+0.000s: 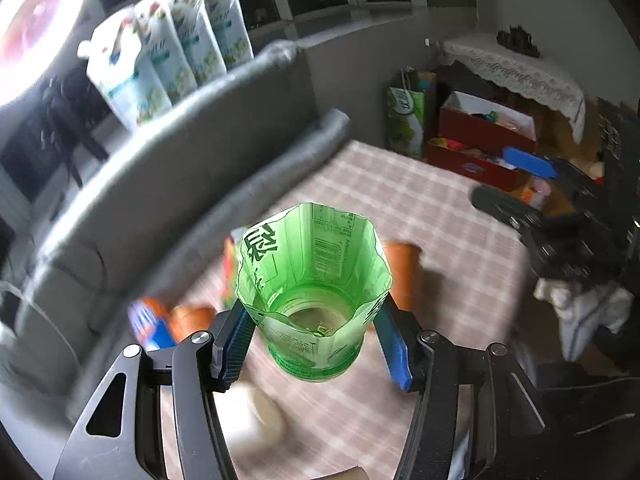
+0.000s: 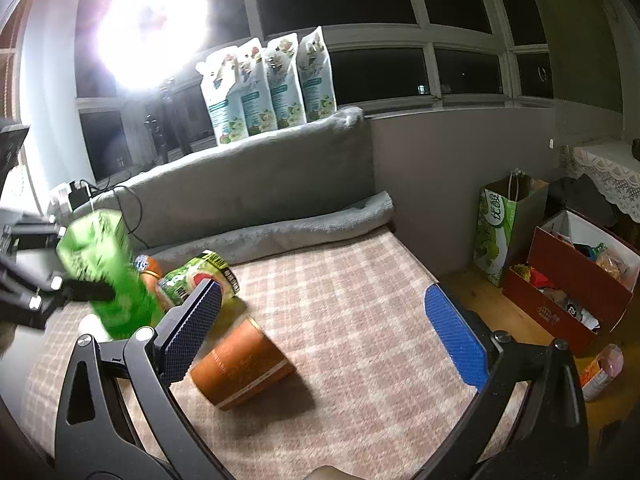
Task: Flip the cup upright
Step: 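Lift the green tea bottle cup off the table with the left gripper, then lower the green cup onto the table and open the left gripper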
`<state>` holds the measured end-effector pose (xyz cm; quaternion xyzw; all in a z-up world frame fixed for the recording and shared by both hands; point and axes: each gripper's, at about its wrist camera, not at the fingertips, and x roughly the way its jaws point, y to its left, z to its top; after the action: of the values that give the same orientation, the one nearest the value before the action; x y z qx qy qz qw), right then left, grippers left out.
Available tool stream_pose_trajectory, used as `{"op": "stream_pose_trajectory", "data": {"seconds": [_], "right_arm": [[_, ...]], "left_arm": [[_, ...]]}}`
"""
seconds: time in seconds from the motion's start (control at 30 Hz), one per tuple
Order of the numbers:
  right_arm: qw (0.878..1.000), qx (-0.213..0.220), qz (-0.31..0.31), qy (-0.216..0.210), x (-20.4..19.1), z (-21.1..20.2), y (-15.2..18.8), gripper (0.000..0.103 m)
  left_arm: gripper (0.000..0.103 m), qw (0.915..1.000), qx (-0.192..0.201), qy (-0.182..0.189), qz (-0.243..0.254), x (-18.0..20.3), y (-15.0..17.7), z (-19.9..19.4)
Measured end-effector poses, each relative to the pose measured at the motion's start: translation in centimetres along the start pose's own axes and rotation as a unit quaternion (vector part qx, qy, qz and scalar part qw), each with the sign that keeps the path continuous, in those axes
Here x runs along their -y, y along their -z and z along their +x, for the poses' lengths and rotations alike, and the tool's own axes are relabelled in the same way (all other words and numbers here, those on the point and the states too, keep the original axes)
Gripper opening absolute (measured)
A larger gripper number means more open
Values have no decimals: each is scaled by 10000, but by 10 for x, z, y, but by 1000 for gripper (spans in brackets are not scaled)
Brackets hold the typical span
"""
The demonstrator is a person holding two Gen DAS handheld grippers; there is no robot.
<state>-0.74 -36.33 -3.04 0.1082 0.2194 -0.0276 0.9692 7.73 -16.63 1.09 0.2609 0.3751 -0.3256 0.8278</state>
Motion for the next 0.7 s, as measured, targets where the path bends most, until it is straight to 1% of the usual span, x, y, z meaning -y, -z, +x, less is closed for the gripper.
{"op": "stream_pose_trajectory", "data": {"seconds": [0.13,0.27,0.37,0.47,0.53,0.6,0.7], "right_arm": [[10000,-41,-45,-58,-6,-5,6,103],[9998,-81,-147,-116,-13,-10,13,103],[9995,-149,-221,-162,-18,-11,19,103],[9991,-229,-276,-223,-23,-11,23,103],[9988,-265,-322,-253,-26,-11,25,103],[9985,-310,-339,-303,-28,-10,26,103],[9981,-368,-340,-346,-31,-8,27,103]], "left_arm": [[56,9992,-56,277,-297,12,27,-7],[56,9953,-196,650,-687,23,53,-6],[56,9869,-381,1095,-1123,23,69,1],[56,9776,-538,1451,-1429,21,79,9],[56,9718,-629,1604,-1613,17,84,17],[56,9673,-704,1661,-1785,11,86,27],[56,9591,-717,1845,-2024,-2,86,35]]}}
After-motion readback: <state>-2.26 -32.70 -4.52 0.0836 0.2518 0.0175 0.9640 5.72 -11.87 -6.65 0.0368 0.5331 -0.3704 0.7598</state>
